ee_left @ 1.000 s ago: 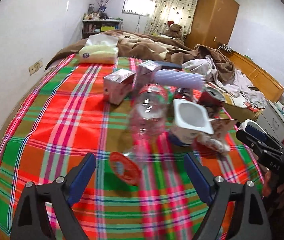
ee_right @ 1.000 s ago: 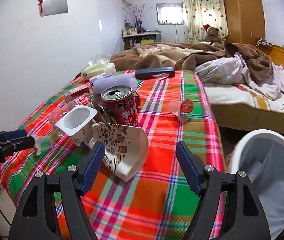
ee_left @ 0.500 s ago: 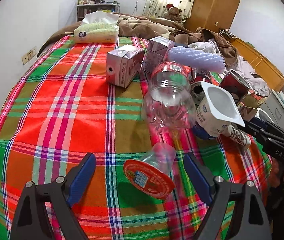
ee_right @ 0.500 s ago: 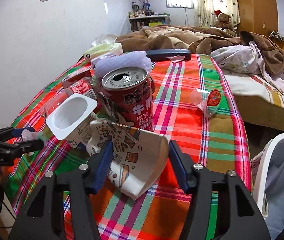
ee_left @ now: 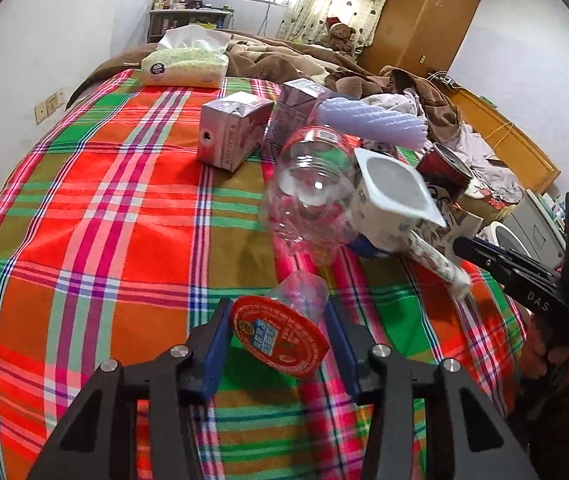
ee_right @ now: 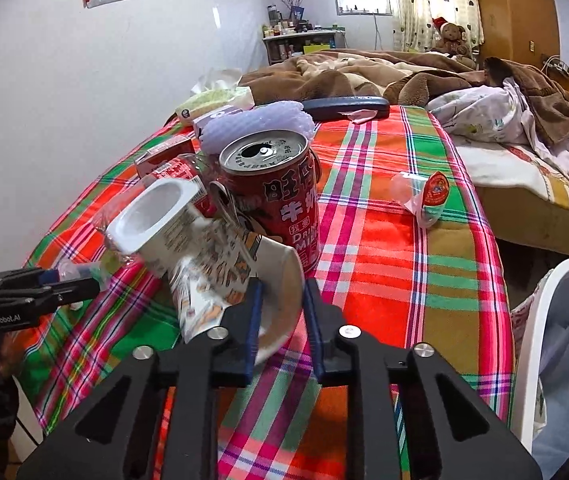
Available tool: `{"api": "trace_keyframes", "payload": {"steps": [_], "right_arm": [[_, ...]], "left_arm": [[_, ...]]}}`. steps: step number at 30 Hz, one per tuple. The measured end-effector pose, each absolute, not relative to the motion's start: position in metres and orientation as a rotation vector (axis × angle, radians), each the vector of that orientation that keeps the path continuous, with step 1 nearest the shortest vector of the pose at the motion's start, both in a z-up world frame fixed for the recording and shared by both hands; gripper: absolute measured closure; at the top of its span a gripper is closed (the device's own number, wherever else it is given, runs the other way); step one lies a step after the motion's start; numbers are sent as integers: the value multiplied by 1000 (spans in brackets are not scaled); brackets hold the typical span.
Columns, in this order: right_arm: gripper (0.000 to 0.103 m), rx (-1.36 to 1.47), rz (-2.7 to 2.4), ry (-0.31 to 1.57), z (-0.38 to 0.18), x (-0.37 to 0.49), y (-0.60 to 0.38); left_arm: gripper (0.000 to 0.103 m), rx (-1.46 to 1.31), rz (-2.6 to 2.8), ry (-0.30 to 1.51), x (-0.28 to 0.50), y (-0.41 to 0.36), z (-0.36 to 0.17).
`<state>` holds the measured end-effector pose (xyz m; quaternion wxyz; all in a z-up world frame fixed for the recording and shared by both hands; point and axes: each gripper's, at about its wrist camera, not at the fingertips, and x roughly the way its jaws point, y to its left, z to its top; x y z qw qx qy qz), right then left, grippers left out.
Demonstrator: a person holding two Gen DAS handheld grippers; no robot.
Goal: Collect trash
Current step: 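Grasp the clear orange-labelled cup with the left tool while the right tool grasps the printed paper cup, then carry both cups over the white bin and open both tools to drop them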
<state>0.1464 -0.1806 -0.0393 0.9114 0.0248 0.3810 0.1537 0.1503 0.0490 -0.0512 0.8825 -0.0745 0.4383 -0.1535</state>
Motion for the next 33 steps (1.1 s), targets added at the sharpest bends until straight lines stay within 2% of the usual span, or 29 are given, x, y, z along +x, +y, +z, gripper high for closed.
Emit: {"api": "trace_keyframes", "payload": {"steps": [5, 18, 33], "right_arm": [[91, 82, 342, 779, -42, 140, -182], [92, 154, 299, 712, -35, 116, -202], [92, 188, 150, 618, -13, 92, -262]], "left_arm": [[56, -162, -316, 894, 143, 46, -46], [56, -178, -341, 850, 124, 24, -31], [56, -101, -478, 769, 126, -68, 16]]}}
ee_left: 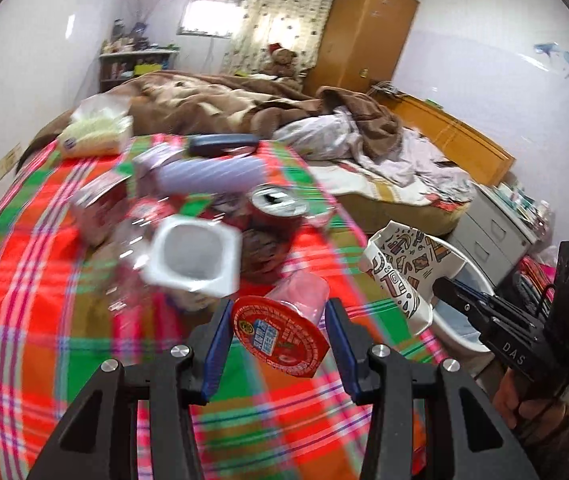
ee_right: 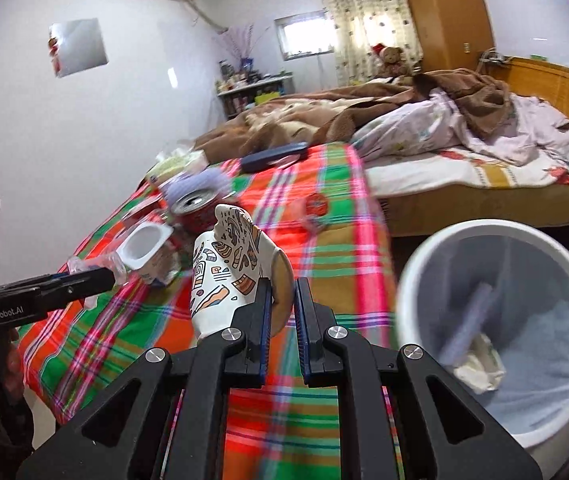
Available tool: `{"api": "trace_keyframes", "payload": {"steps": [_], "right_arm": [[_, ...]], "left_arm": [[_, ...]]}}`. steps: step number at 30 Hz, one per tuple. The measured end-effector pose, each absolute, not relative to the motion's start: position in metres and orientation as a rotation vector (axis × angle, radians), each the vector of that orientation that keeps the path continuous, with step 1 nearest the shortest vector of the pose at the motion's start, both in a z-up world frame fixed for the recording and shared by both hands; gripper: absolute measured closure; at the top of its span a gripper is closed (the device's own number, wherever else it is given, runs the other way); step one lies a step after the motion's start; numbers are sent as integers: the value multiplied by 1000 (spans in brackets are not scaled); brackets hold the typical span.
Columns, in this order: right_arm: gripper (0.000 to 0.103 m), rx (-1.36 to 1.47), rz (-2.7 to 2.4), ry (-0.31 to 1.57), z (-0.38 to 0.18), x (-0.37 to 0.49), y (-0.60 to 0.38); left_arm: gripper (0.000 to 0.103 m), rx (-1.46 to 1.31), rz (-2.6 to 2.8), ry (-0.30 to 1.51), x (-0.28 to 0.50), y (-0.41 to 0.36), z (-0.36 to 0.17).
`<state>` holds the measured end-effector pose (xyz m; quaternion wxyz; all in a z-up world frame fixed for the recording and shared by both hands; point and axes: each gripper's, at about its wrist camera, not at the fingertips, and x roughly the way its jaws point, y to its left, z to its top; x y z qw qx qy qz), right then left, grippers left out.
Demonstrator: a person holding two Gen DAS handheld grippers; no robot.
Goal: Collect trash
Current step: 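Carry both cups over the white bin and open both tools to drop them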
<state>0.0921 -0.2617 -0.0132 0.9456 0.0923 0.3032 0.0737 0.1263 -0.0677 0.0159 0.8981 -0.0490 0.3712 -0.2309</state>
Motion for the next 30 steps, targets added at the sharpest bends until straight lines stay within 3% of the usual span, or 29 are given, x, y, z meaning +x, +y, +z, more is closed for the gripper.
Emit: {"api": "trace_keyframes", "payload": {"steps": [19, 30], "right_arm": [[92, 210, -196, 605, -20, 67, -366], [91, 190, -295, 694, -43, 74, -395]], "left_arm": [[56, 65, -660, 803, 139, -248, 3], [53, 129, -663, 842, 143, -295, -16]]}}
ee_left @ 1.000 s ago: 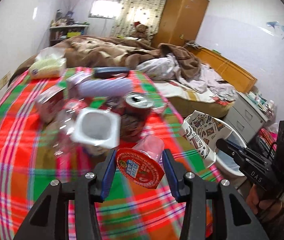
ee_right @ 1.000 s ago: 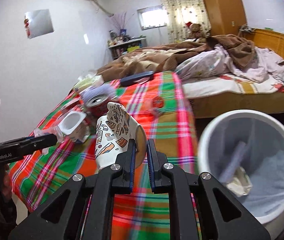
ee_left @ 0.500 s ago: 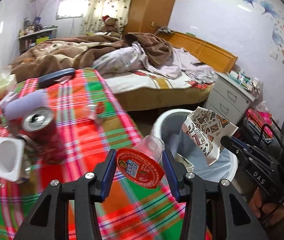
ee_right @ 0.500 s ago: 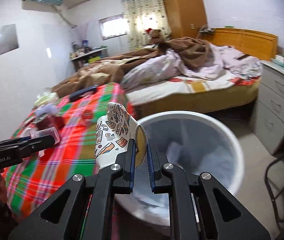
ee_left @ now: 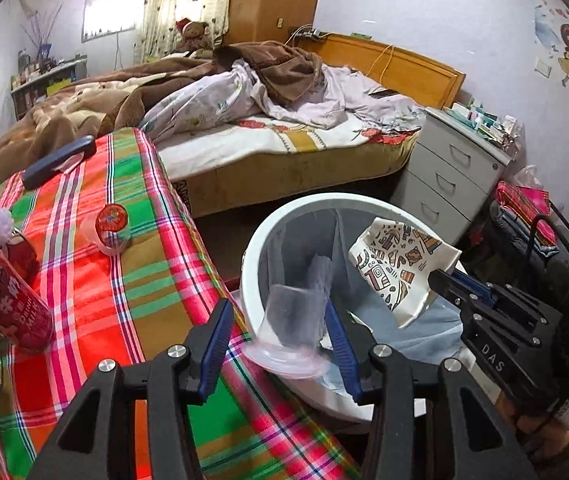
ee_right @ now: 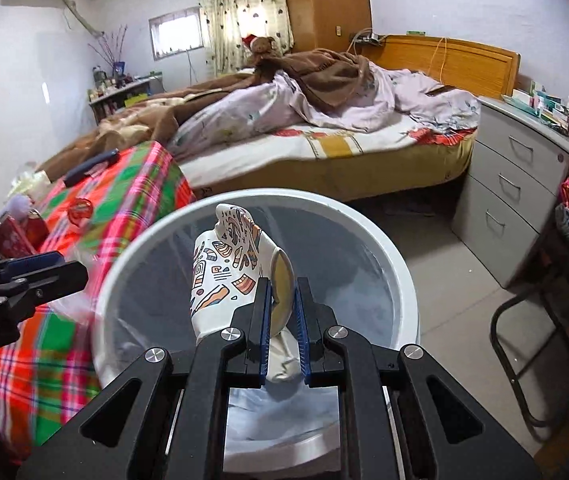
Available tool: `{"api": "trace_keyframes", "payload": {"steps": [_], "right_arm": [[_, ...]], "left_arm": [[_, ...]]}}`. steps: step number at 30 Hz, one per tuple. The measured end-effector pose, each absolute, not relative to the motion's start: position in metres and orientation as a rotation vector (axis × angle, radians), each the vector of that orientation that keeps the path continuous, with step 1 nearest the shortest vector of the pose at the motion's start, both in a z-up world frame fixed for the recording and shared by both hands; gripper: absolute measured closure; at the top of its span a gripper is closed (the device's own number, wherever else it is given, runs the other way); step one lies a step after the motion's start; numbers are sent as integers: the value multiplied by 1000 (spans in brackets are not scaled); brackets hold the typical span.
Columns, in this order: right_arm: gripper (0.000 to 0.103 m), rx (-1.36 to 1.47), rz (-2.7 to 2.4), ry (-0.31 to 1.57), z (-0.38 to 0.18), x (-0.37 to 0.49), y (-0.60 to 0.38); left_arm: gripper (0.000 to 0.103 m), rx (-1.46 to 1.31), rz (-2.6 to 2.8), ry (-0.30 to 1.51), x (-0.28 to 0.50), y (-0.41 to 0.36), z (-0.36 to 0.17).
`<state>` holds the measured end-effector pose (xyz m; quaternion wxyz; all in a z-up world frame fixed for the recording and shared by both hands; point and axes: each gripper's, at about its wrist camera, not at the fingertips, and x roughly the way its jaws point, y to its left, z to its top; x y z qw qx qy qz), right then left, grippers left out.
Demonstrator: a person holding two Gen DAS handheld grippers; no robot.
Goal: Collect trash
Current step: 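Carry both cups over the white bin and open both tools to drop them, then move both tools back to the bed toward the Coke bottle and red can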
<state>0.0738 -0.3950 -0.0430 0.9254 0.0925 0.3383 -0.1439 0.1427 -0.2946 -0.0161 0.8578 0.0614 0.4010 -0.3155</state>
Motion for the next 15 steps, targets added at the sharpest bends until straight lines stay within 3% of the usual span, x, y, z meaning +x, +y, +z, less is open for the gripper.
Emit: {"api": "trace_keyframes", "payload": {"steps": [4, 6, 7, 8, 15], "right_arm": [[89, 200, -288, 717, -48, 75, -400], [71, 216, -279, 716, -48, 73, -402], [49, 218, -283, 715, -48, 73, -402], [36, 216, -288, 711, -48, 73, -402], [36, 204, -279, 686, -41, 69, -393]], "left_arm": [[35, 121, -655, 835, 144, -295, -17], [33, 110, -650, 835, 146, -292, -17], [33, 104, -655, 833, 146, -290, -16], [33, 103, -653, 830, 146, -288, -15], [32, 80, -642, 812, 142, -271, -6]]}}
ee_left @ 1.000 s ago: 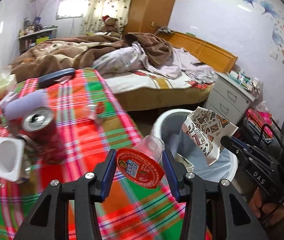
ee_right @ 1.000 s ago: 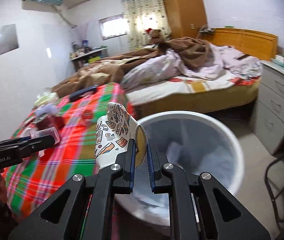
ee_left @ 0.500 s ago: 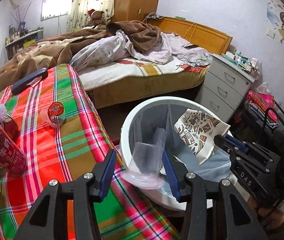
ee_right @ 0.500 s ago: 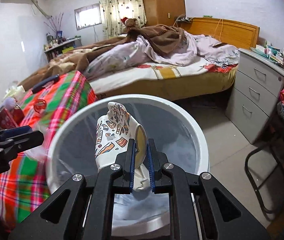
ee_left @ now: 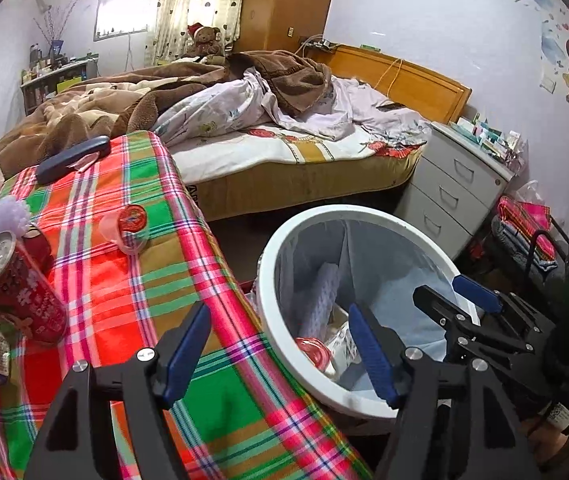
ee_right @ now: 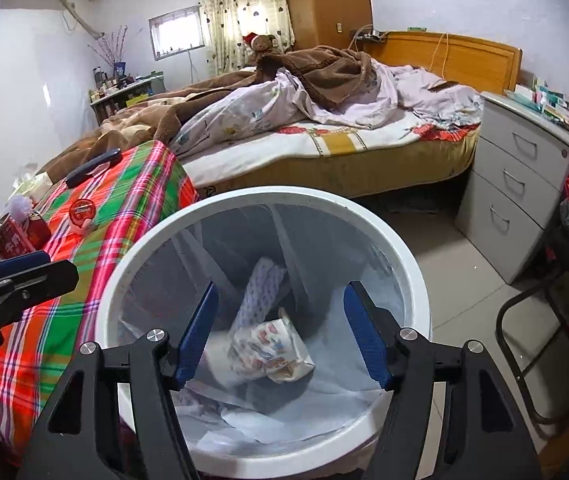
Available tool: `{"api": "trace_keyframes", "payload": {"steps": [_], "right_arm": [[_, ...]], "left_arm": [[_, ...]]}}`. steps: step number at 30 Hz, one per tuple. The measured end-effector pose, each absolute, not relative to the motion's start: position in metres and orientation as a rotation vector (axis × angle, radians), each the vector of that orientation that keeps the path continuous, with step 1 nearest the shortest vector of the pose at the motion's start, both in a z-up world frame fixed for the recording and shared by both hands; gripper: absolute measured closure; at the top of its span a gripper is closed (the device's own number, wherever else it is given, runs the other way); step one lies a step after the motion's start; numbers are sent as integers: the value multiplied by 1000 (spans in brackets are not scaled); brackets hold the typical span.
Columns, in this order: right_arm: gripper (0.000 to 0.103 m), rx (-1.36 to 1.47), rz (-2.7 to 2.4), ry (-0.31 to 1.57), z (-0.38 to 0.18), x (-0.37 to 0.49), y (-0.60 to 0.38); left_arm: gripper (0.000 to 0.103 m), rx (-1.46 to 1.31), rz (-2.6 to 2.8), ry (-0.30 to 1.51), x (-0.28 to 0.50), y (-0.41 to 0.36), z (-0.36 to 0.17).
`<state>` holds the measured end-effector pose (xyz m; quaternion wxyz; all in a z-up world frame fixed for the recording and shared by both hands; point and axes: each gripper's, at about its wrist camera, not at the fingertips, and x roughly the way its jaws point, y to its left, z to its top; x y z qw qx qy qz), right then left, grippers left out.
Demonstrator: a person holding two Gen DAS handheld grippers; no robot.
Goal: Collect trash
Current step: 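Move both tools back to the bed toward the Coke bottle and red can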
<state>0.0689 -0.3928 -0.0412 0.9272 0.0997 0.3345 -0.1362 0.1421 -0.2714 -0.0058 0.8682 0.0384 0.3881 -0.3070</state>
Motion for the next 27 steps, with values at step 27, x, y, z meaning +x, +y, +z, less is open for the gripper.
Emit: {"api": "trace_keyframes", "payload": {"steps": [27], "right_arm": [[36, 139, -80, 633, -19, 100, -295]], "left_arm": [[17, -115, -324, 744, 144, -58, 12]]}}
